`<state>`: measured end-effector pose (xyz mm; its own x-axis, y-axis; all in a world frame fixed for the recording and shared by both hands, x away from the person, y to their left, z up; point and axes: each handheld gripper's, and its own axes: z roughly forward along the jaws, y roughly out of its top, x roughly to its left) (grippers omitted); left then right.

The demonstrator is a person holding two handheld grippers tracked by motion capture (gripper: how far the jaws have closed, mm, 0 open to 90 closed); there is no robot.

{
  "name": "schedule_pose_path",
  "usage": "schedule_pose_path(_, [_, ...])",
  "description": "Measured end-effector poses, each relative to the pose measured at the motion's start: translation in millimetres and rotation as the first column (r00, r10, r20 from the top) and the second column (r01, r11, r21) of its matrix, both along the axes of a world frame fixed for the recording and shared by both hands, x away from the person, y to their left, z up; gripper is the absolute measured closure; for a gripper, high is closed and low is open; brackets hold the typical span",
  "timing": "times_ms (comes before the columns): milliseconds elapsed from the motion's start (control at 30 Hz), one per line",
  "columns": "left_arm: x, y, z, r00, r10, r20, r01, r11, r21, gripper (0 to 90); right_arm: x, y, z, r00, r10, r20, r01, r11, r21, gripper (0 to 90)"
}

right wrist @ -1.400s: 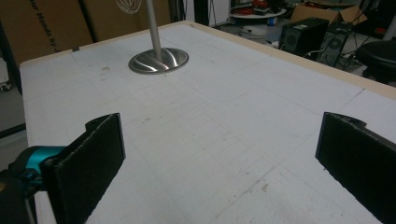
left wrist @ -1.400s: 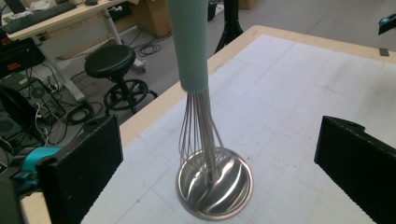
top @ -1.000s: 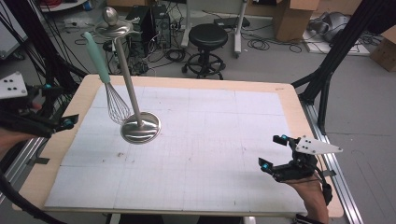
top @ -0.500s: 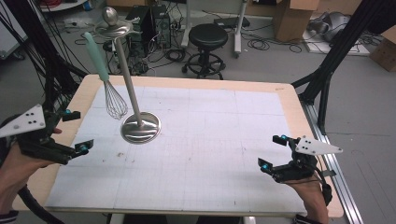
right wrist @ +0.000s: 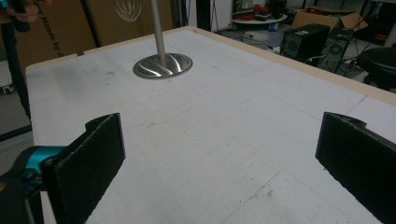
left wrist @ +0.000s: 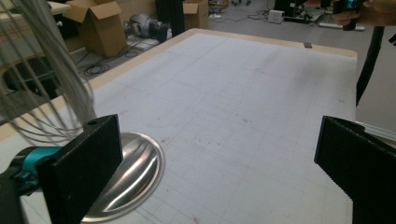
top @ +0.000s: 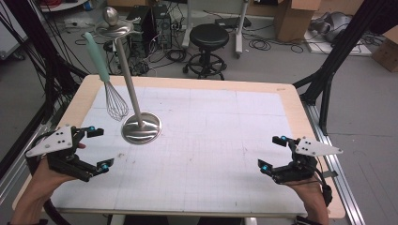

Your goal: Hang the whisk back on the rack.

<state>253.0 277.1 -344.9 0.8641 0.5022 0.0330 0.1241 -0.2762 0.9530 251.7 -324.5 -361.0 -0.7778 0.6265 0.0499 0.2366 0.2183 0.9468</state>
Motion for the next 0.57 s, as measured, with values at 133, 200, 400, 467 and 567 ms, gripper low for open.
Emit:
schedule_pose_path(133, [3.6,-3.7,-10.0,0.9997,-0.014,-0.021,0.015,0.9997,0.018,1.7,-0.7,0.6,-1.1,1.0,0.0,-0.007,0.0,1.0,-0.005,0.4])
schedule_pose_path(200, [5.7,-6.6,-12.3,0.9998,-0.006,-0.02,0.007,0.9994,0.035,1.7,-1.8,-1.2,-2.3,1.0,-0.006,-0.007,0.006,1.0,-0.005,0.4])
schedule_pose_path(400, [8.9,-10.5,-22.1,0.9996,-0.007,-0.028,0.007,0.9998,0.017,1.7,-3.1,-2.9,-4.5,0.9998,-0.019,-0.007,0.019,1.0,-0.002,0.4])
schedule_pose_path(467, [8.5,-10.4,-23.0,0.9995,-0.001,-0.032,0.002,0.9999,0.012,1.7,-2.8,-1.2,-5.2,0.9998,-0.019,-0.004,0.019,1.0,-0.01,0.4])
schedule_pose_path(567, [7.0,-10.4,-23.1,0.9996,-0.003,-0.03,0.004,0.9998,0.021,1.7,-2.3,0.4,-5.7,0.9999,-0.014,-0.007,0.014,1.0,-0.018,0.4])
